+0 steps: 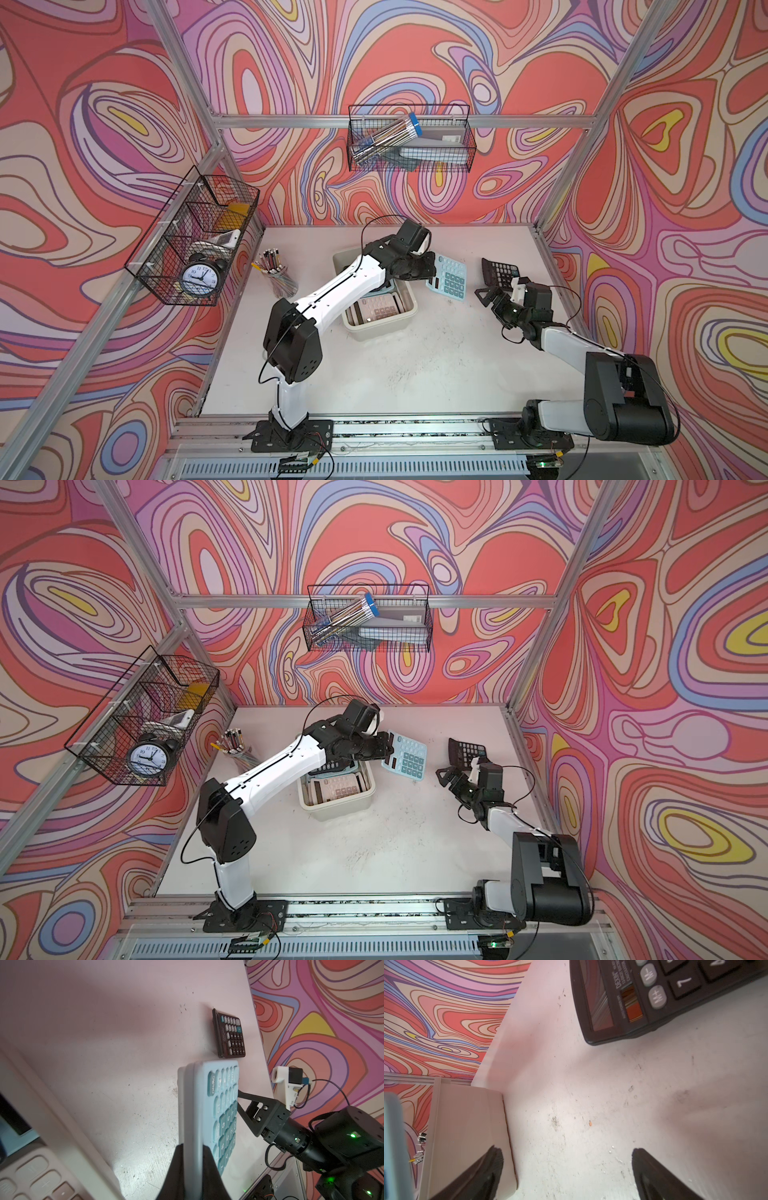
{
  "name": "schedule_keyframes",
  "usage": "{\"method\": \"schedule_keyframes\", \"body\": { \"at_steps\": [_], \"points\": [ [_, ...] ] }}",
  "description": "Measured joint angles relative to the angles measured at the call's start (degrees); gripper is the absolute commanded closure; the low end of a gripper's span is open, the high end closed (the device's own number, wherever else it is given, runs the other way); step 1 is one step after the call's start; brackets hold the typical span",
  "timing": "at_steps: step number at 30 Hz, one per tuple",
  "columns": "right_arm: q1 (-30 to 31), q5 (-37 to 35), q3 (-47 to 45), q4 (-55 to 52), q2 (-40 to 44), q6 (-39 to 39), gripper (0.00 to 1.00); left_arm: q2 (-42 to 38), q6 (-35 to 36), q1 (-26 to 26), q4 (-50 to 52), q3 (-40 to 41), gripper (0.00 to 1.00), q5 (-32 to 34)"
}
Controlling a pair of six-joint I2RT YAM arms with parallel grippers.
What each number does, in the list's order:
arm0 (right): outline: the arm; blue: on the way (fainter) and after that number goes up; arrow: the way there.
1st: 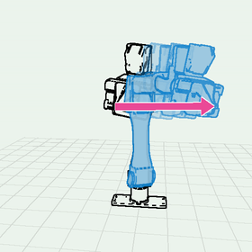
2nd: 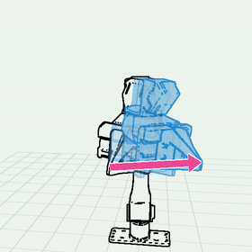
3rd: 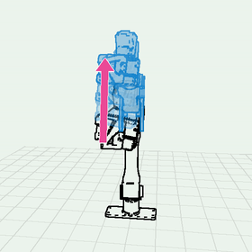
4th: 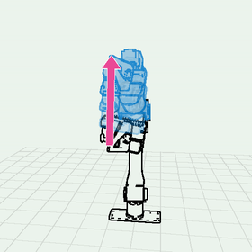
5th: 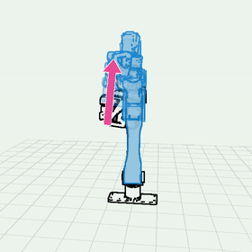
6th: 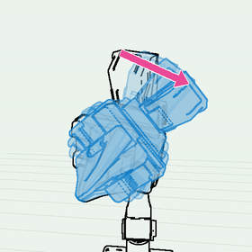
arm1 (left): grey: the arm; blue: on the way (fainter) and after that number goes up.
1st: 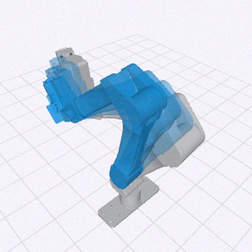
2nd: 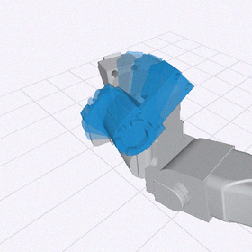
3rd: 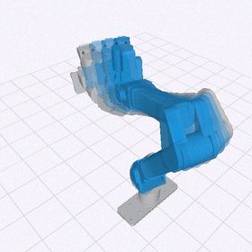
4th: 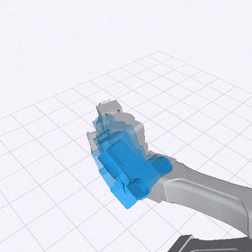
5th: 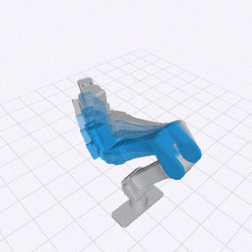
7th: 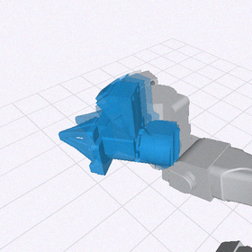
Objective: Put the calculator in the storage box
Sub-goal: Pick up the calculator at the center of the board, then place the calculator in the storage box.
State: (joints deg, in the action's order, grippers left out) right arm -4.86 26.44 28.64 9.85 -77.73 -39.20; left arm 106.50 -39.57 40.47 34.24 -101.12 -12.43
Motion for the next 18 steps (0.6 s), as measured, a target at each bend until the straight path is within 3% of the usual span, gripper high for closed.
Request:
{"method": "schedule_keyframes", "body": {
  "at_steps": [18],
  "points": [
    [0.0, 3.4, -0.7, 4.5, -0.1, -0.9, 0.02, -25.6, -2.5, -3.6, -3.5, 25.2, 1.0, 7.5]
  ]
}}
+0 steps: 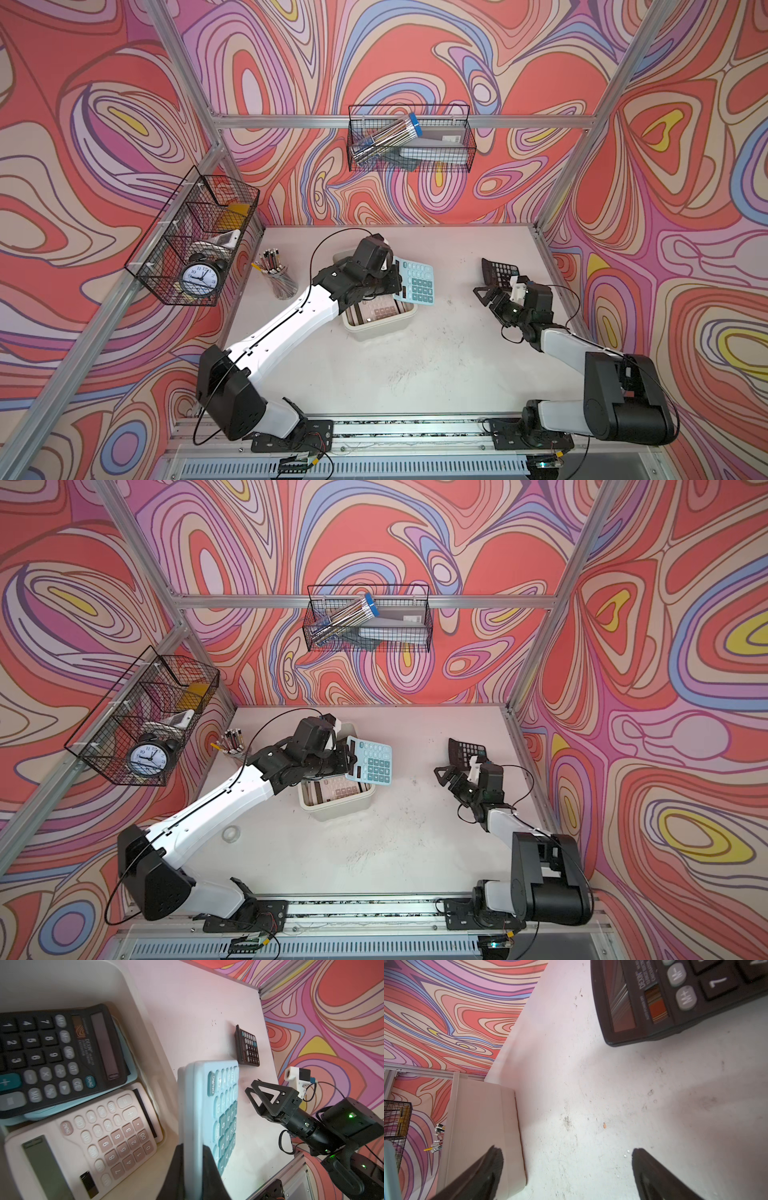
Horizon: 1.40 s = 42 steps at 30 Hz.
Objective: Put the calculator in the storage box
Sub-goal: Place the calculator in the storage box.
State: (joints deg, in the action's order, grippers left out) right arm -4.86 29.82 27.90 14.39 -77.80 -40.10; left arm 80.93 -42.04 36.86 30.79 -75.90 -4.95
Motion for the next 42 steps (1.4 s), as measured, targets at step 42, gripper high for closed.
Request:
{"method": "schedule_keyframes", "body": {
  "at_steps": [42],
  "points": [
    [0.3, 2.1, -0.1, 2.8, -5.7, -0.8, 0.02, -4.2, -7.5, -7.3, 1.2, 15.6, 0.99, 4.5]
  ]
}}
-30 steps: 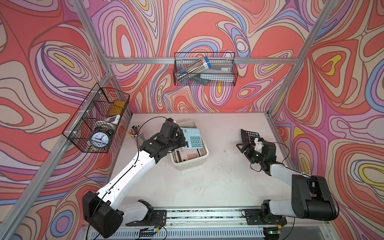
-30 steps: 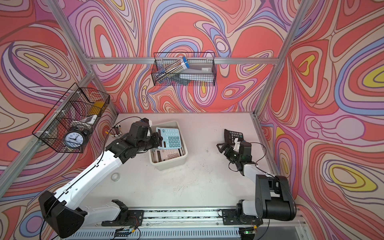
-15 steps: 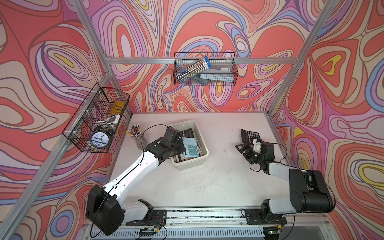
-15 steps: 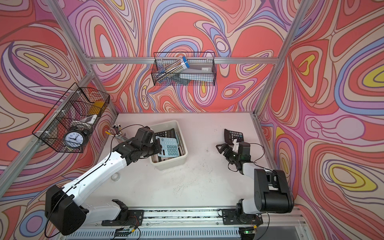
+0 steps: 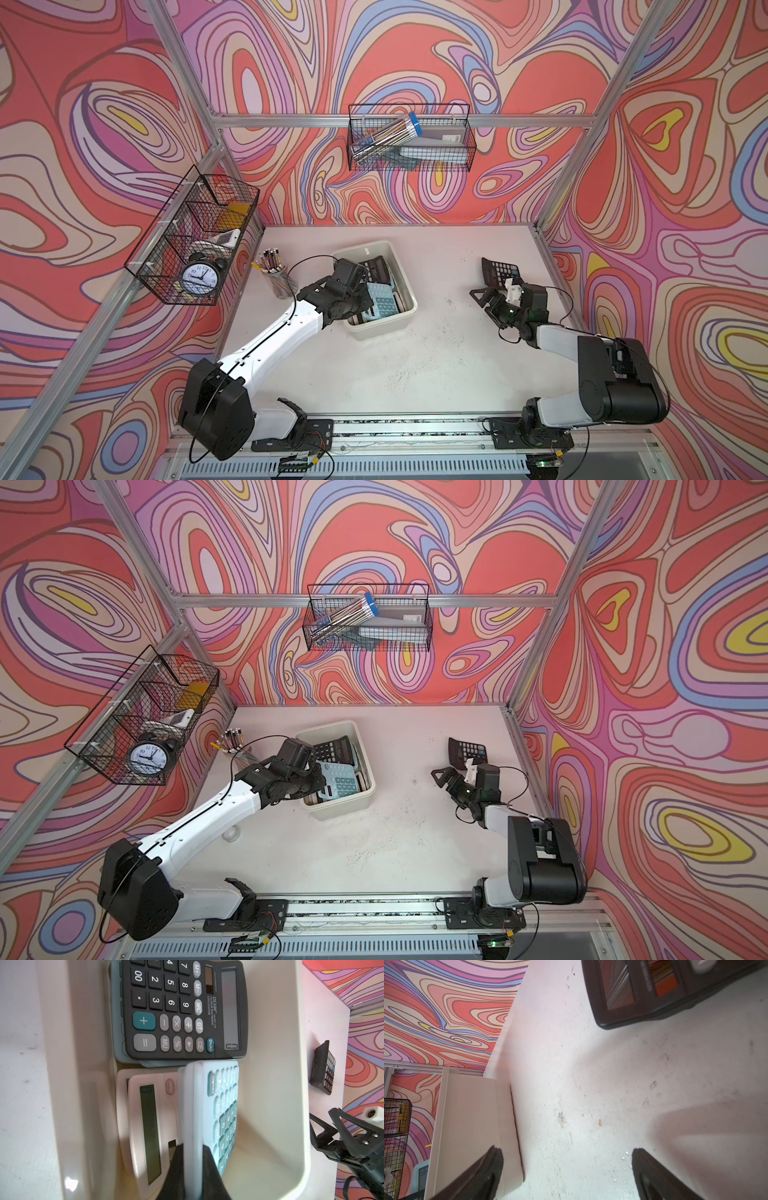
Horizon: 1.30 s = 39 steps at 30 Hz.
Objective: Put the calculator in the storage box
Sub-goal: Place the calculator in the storage box.
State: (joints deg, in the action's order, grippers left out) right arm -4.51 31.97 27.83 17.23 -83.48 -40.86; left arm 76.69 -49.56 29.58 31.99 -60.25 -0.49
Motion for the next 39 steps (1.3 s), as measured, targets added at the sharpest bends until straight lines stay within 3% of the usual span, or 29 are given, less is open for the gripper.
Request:
{"method": "schedule_keyframes", "body": {
  "at_steps": [10, 17, 23, 28, 34, 36, 39],
  "points": [
    [0.1, 0.0, 0.0, 0.0, 0.0, 0.0, 0.02, -0.1, 0.0, 0.0, 1.6, 0.0, 0.72, -0.2],
    [0.1, 0.0, 0.0, 0.0, 0.0, 0.0, 0.02, -1.2, 0.0, 0.0, 1.7, 0.0, 0.67, -0.4],
    [0.1, 0.0, 0.0, 0.0, 0.0, 0.0, 0.02, -3.1, 0.1, 0.0, 2.3, 0.0, 0.57, -0.2],
    [0.1, 0.0, 0.0, 0.0, 0.0, 0.0, 0.02, -5.6, 1.2, 0.0, 4.2, -0.6, 0.38, 2.1],
    [0.1, 0.0, 0.0, 0.0, 0.0, 0.0, 0.02, -8.8, 3.6, 0.0, 6.8, -1.9, 0.09, 7.3],
    [0.1, 0.1, 0.0, 0.0, 0.0, 0.0, 0.02, -9.5, 4.2, -0.4, 7.6, -2.0, 0.02, 8.7],
    [0.1, 0.1, 0.0, 0.0, 0.0, 0.0, 0.02, -9.5, 5.0, -2.2, 8.2, -1.9, 0.01, 9.3]
  ]
}}
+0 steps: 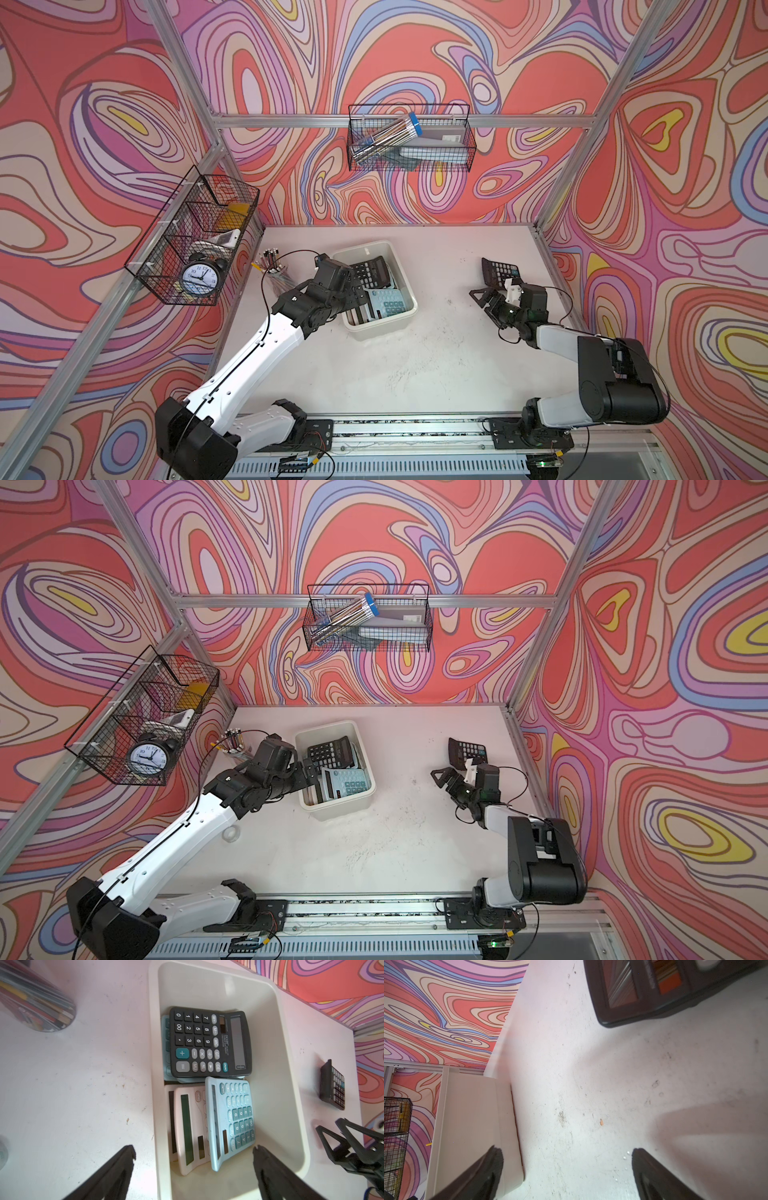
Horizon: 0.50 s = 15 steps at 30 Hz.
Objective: Put the calculator in the storage box
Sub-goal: Place the calculator in the storage box, then adjust the storage box at the center of the board.
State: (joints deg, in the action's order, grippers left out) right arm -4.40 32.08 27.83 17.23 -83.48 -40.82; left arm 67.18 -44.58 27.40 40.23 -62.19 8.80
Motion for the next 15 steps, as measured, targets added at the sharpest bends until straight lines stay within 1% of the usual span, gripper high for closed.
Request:
{"method": "schedule_keyframes", "body": {
  "at_steps": [4, 7, 11, 15],
  "points": [
    [0.1, 0.2, 0.0, -0.1, 0.0, 0.1, 0.02, 0.6, 0.7, -3.4, -0.6, 0.5, 0.01, -1.8],
    [0.1, -0.1, 0.3, -0.9, 0.3, 0.8, 0.02, 2.5, 1.3, -5.6, -1.9, 0.8, 0.01, -4.8],
    [0.2, -1.7, 2.6, -4.7, 0.7, 2.1, 0.02, 7.2, 2.6, -7.9, -5.0, 0.5, 0.01, -9.6],
    [0.3, -4.7, 6.9, -10.6, 2.0, 3.7, 0.02, 13.7, 4.3, -9.8, -6.1, -1.9, 0.01, -13.5]
  ]
}}
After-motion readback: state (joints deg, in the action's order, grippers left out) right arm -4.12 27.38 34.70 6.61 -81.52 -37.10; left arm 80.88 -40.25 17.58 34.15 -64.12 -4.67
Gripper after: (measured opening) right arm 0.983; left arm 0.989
